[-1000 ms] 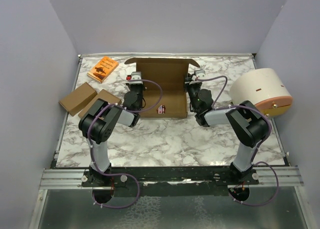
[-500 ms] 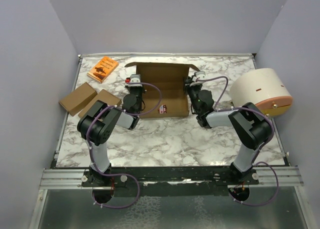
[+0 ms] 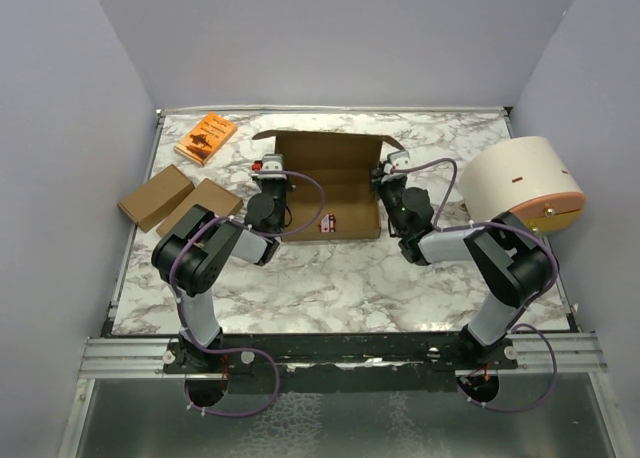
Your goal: Fold the paper box
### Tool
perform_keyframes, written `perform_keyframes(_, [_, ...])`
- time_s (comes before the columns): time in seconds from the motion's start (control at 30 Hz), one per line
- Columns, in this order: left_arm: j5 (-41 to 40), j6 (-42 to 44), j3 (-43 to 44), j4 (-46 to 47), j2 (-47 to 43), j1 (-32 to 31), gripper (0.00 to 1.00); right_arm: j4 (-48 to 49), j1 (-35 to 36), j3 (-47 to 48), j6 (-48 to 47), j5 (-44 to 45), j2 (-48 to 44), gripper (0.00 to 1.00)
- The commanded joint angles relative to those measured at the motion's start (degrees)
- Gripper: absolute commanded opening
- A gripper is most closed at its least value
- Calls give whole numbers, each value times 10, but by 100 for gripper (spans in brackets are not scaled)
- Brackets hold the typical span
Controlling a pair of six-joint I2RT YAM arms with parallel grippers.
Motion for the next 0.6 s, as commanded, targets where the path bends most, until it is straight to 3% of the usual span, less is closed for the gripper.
perform_keyframes(0.0, [9,-34,-23,-35,-2,-24,1,-36,14,-15,-12,-52,-11,26])
perform_keyframes(0.23, [-7,-45,-42,-25,-3,-38,2,-43,14,-18,-15,-36,-14,26])
perform_keyframes(0.57, [-17,-49,-61,-25,-30,-42,13,-47,14,-25,-23,0,-15,26])
